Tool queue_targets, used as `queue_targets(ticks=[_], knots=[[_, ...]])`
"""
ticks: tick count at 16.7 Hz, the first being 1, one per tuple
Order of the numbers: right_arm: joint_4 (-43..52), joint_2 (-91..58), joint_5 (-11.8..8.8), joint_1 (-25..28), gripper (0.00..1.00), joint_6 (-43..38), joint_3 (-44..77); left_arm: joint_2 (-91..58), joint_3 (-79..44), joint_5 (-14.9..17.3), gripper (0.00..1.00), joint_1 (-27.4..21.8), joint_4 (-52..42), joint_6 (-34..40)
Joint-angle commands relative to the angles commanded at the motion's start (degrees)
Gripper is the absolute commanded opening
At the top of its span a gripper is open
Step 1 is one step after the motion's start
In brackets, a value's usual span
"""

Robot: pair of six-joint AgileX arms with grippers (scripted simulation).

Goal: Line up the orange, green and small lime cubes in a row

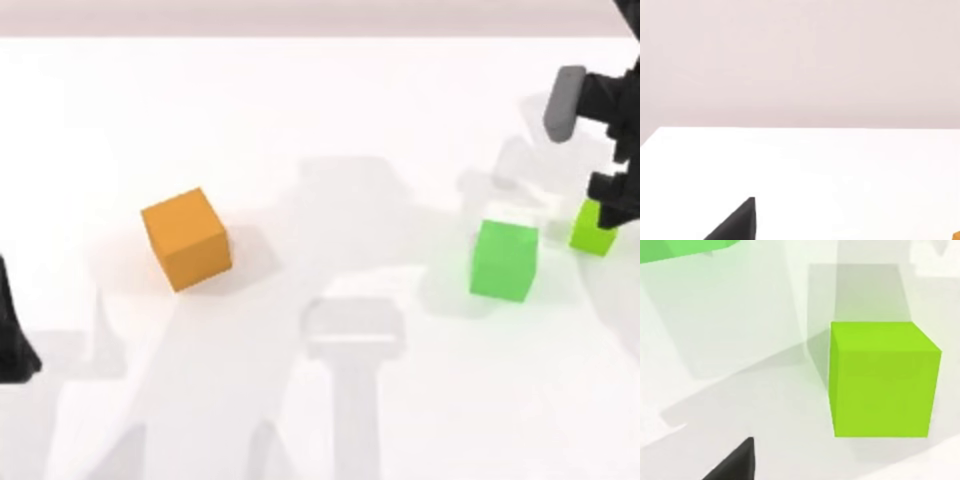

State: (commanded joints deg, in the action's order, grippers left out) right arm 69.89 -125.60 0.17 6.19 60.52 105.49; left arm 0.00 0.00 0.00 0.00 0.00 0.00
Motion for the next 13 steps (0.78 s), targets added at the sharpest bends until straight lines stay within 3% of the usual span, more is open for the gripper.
queue_targets(ticks=[3,9,13], knots=[[-1.07,-0.20,0.00,-0.18,1.00,0.01,-0.99,0.00,0.00,0.00,1.00,0.00,0.00,0.00],[-14.42,-4.29,0.04,0.06,1.00,-0.15,-9.61,0.00,0.00,0.00,1.00,0.00,0.00,0.00],[-17.44,-5.55,0.06,0.09,1.00,-0.16,-11.89,0.00,0.00,0.00,1.00,0.00,0.00,0.00]])
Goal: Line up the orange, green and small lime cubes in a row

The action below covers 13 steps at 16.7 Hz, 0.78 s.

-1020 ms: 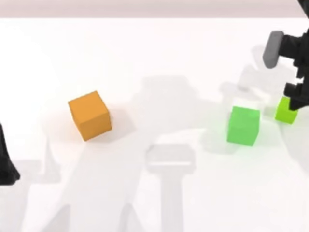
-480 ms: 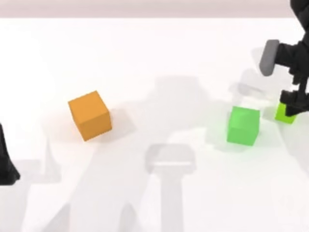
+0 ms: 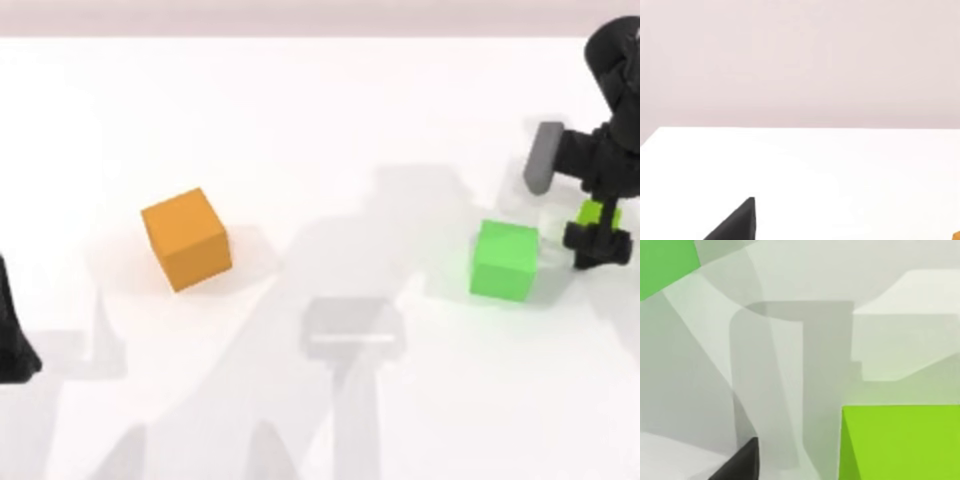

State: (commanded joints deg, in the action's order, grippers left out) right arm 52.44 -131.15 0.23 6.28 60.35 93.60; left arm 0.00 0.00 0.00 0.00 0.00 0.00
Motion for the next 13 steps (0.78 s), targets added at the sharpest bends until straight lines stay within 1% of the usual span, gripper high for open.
queue_targets(ticks=[2,13], knots=[[0.00,0.00,0.00,0.00,1.00,0.00,0.00,0.00,0.00,0.00,1.00,0.00,0.00,0.00],[0.00,0.00,0.00,0.00,0.17,0.00,0.00,0.00,0.00,0.00,1.00,0.00,0.00,0.00]])
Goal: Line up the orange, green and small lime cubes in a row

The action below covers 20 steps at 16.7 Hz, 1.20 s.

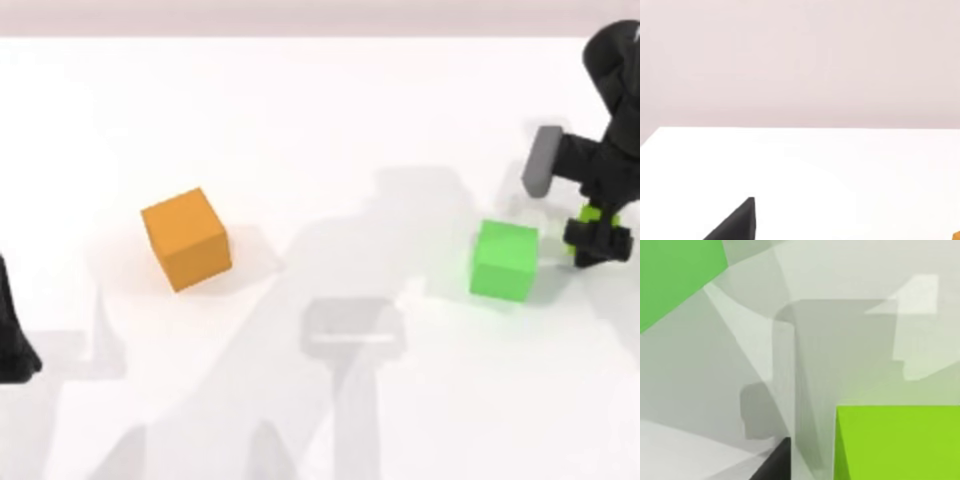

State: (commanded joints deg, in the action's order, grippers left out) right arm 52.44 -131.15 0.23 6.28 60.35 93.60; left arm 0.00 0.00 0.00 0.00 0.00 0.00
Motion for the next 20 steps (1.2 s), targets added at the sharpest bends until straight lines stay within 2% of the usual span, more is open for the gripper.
queue_targets(ticks=[2,3,10,11,14,20], knots=[[0.00,0.00,0.00,0.00,0.02,0.00,0.00,0.00,0.00,0.00,1.00,0.00,0.00,0.00],[0.00,0.00,0.00,0.00,0.00,0.00,0.00,0.00,0.00,0.00,1.00,0.00,0.00,0.00],[0.00,0.00,0.00,0.00,0.00,0.00,0.00,0.00,0.00,0.00,1.00,0.00,0.00,0.00],[2.11,2.42,-0.50,0.02,0.00,-1.19,-0.02,0.00,0.00,0.00,1.00,0.00,0.00,0.00],[4.49,2.98,-0.51,0.08,0.00,-1.11,1.91,0.00,0.00,0.00,1.00,0.00,0.00,0.00],[15.49,6.31,-0.54,0.50,0.00,-1.04,9.26,0.00,0.00,0.00,1.00,0.00,0.00,0.00]])
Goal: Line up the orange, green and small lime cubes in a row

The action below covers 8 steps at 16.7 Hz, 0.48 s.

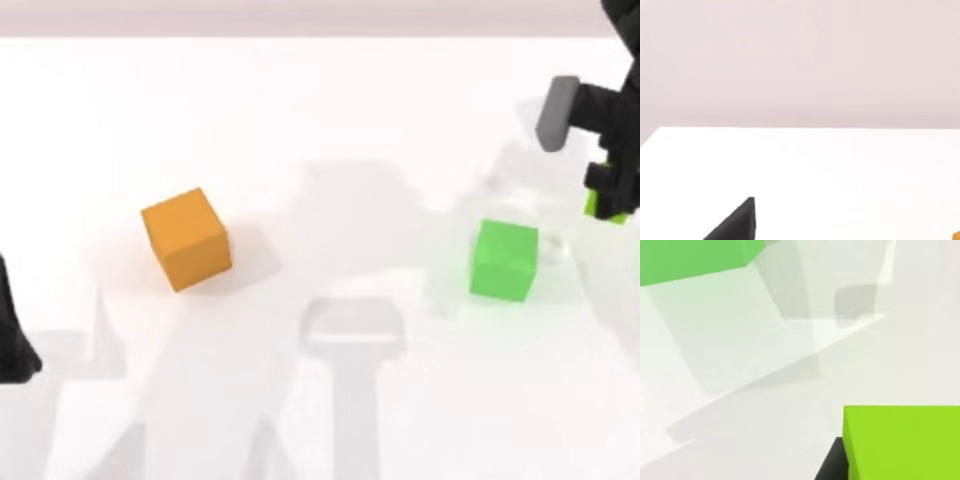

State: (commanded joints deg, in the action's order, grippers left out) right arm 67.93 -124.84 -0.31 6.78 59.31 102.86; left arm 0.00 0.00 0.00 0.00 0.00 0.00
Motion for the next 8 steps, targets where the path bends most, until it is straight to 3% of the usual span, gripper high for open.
queue_targets(ticks=[5,8], knots=[[0.24,0.07,-0.01,-0.11,0.00,-0.12,0.17,0.00,0.00,0.00,1.00,0.00,0.00,0.00],[0.20,1.35,-0.03,3.60,0.00,-0.66,-1.05,0.00,0.00,0.00,1.00,0.00,0.00,0.00]])
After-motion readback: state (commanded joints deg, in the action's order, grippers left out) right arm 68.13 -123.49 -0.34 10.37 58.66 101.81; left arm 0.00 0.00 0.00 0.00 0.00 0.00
